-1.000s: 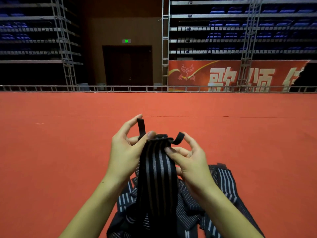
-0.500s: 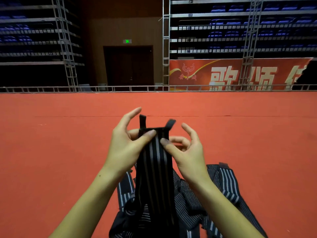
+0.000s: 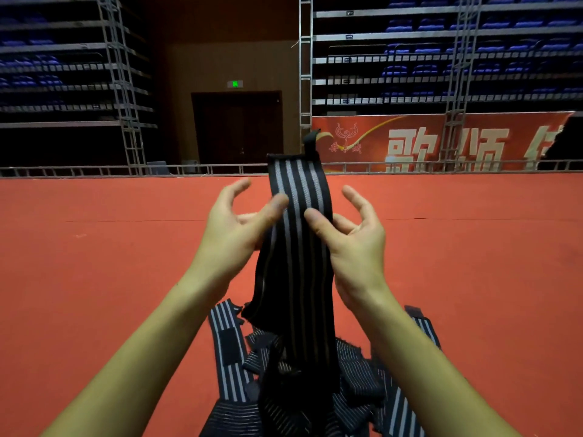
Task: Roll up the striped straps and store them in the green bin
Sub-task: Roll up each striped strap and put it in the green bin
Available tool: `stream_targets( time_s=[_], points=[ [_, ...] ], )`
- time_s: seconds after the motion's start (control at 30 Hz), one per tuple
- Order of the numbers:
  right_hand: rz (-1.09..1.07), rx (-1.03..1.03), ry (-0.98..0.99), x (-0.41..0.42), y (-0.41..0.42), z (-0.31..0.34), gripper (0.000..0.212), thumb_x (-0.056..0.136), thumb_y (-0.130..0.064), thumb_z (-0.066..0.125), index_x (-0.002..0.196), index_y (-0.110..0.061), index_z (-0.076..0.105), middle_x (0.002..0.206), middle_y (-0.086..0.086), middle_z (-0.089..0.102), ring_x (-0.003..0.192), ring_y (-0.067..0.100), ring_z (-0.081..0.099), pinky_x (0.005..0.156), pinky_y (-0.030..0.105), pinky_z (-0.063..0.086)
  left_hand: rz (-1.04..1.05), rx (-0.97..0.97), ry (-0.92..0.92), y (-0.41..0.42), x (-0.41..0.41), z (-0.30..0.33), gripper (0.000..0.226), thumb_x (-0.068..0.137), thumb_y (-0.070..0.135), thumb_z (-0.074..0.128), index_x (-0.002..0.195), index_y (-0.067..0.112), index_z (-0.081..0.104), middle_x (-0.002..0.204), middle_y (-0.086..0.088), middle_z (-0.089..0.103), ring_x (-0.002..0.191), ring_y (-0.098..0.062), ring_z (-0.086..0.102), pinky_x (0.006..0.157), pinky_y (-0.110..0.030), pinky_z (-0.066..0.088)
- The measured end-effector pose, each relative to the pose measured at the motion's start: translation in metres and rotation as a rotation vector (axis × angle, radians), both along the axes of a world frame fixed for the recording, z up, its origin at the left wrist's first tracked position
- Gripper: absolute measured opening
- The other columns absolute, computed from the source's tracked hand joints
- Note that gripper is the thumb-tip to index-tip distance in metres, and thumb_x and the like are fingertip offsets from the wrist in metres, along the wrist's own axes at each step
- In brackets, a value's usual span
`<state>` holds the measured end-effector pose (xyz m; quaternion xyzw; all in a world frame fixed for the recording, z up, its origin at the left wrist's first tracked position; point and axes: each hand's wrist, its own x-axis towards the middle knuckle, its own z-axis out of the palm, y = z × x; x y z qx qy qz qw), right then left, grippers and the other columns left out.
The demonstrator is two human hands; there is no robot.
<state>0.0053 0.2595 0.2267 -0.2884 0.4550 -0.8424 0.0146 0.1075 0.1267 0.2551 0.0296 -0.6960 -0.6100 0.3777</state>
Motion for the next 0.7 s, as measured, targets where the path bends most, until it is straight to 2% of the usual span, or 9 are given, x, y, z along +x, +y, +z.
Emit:
stream_targets(
  time_s=[0.13, 0.27, 0.3, 0.4, 0.43, 0.53, 0.57, 0.63, 0.7],
  points=[
    [-0.056, -0.042, -0.018, -0.004, 0.005, 0.016, 0.076, 0.089, -0.006, 0.086, 0.154, -0.02, 0.048, 0.09, 0.002, 0.081, 0.093, 0.022, 0.082, 0.083, 0.04, 0.066, -0.121, -0.007, -0.063, 0.008, 0.013, -0.048, 0.078, 0.089, 0.03, 0.074, 0.158, 0.027, 0.038, 0.101, -0.014, 0.083, 0.097, -0.027, 0.082, 0.082, -0.03, 0.065],
    [-0.093, -0.047, 0.013, -0.011, 0.01, 0.03, 0.081, 0.09, -0.007, 0.086, 0.158, -0.019, 0.043, 0.097, 0.004, 0.079, 0.093, 0.023, 0.082, 0.085, 0.042, 0.066, -0.131, -0.088, -0.114, 0.004, 0.025, -0.092, 0.085, 0.087, 0.02, 0.082, 0.159, 0.032, 0.036, 0.105, -0.01, 0.084, 0.101, -0.029, 0.081, 0.091, -0.039, 0.064],
    [-0.108, -0.039, 0.033, -0.012, 0.01, 0.033, 0.081, 0.09, -0.007, 0.086, 0.158, -0.019, 0.043, 0.099, 0.006, 0.079, 0.093, 0.023, 0.082, 0.086, 0.043, 0.066, -0.115, -0.134, -0.134, 0.003, 0.027, -0.102, 0.087, 0.088, 0.019, 0.083, 0.159, 0.034, 0.036, 0.106, -0.006, 0.084, 0.102, -0.026, 0.081, 0.093, -0.039, 0.063],
    [-0.129, -0.04, 0.073, -0.014, 0.009, 0.041, 0.08, 0.09, -0.006, 0.085, 0.157, -0.02, 0.042, 0.094, 0.006, 0.081, 0.092, 0.024, 0.082, 0.087, 0.044, 0.067, -0.065, -0.266, -0.177, 0.001, 0.03, -0.122, 0.092, 0.088, 0.013, 0.087, 0.158, 0.04, 0.034, 0.105, 0.005, 0.084, 0.099, -0.012, 0.08, 0.093, -0.023, 0.056],
    [-0.133, -0.038, 0.081, -0.014, 0.008, 0.043, 0.08, 0.09, -0.005, 0.085, 0.156, -0.02, 0.043, 0.092, 0.004, 0.081, 0.091, 0.023, 0.082, 0.086, 0.043, 0.067, -0.051, -0.299, -0.185, -0.001, 0.03, -0.126, 0.093, 0.088, 0.012, 0.087, 0.158, 0.041, 0.033, 0.105, 0.009, 0.084, 0.099, -0.008, 0.079, 0.093, -0.022, 0.054],
    [-0.137, -0.035, 0.102, -0.016, 0.005, 0.048, 0.08, 0.091, -0.006, 0.085, 0.156, -0.02, 0.042, 0.083, -0.005, 0.082, 0.089, 0.02, 0.082, 0.081, 0.035, 0.066, 0.083, -0.449, -0.218, -0.012, 0.026, -0.136, 0.098, 0.088, 0.024, 0.089, 0.161, 0.049, 0.029, 0.106, 0.025, 0.08, 0.102, -0.003, 0.077, 0.099, -0.035, 0.056],
    [-0.139, -0.038, 0.109, -0.017, 0.004, 0.05, 0.079, 0.091, -0.006, 0.085, 0.156, -0.019, 0.041, 0.081, -0.011, 0.082, 0.088, 0.018, 0.082, 0.078, 0.032, 0.065, 0.153, -0.513, -0.236, -0.016, 0.024, -0.137, 0.1, 0.086, 0.032, 0.09, 0.161, 0.052, 0.026, 0.105, 0.031, 0.078, 0.098, -0.005, 0.078, 0.096, -0.039, 0.057],
    [-0.152, -0.049, 0.113, -0.019, 0.0, 0.053, 0.078, 0.091, -0.005, 0.084, 0.156, -0.018, 0.042, 0.079, -0.015, 0.08, 0.087, 0.016, 0.082, 0.075, 0.028, 0.063, 0.259, -0.576, -0.257, -0.022, 0.022, -0.138, 0.103, 0.084, 0.044, 0.088, 0.161, 0.057, 0.022, 0.103, 0.041, 0.074, 0.087, -0.009, 0.078, 0.087, -0.04, 0.06],
    [-0.164, -0.067, 0.109, -0.022, -0.003, 0.057, 0.077, 0.091, -0.005, 0.085, 0.155, -0.017, 0.043, 0.079, -0.006, 0.081, 0.087, 0.017, 0.082, 0.075, 0.027, 0.063, 0.314, -0.573, -0.249, -0.029, 0.021, -0.14, 0.104, 0.084, 0.048, 0.087, 0.162, 0.057, 0.02, 0.101, 0.046, 0.071, 0.085, -0.009, 0.077, 0.083, -0.034, 0.059]
  ],
)
